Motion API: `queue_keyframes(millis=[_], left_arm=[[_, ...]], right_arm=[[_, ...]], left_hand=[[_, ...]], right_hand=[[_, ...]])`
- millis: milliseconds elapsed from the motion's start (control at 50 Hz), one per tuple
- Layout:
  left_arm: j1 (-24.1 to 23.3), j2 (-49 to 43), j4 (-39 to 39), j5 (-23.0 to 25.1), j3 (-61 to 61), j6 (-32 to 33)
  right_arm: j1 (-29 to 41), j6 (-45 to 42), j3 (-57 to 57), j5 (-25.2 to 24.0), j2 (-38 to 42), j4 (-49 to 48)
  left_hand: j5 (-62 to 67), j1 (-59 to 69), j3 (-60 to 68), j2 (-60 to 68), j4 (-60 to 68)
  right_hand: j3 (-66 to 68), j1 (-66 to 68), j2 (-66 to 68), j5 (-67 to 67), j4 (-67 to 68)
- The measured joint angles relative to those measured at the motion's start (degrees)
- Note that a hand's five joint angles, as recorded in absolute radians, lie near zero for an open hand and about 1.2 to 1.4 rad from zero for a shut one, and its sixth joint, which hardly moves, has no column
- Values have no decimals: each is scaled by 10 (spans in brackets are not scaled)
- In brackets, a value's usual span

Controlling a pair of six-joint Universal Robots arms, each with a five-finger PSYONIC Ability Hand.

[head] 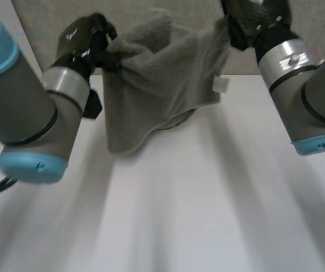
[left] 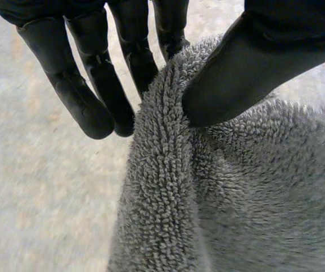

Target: Fold the towel.

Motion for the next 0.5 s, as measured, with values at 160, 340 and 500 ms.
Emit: queue_keyframes(millis=[160,340,500], left_arm=[[-29,21,-6,0,-150,-10],[-128,-44,-63,34,-209,7],[-170,-60,-116,59,-193,12]], right_arm=[[3,-62,15,-26,49,162],[-1,-158,68,-20,83,276],[-27,-174,102,-7,72,281]], left_hand=[[4,0,1,0,0],[4,0,2,0,0],[-231,-214,-269,-240,-252]], right_hand=[[0,0,0,0,0],[0,0,0,0,0],[0,0,0,0,0]])
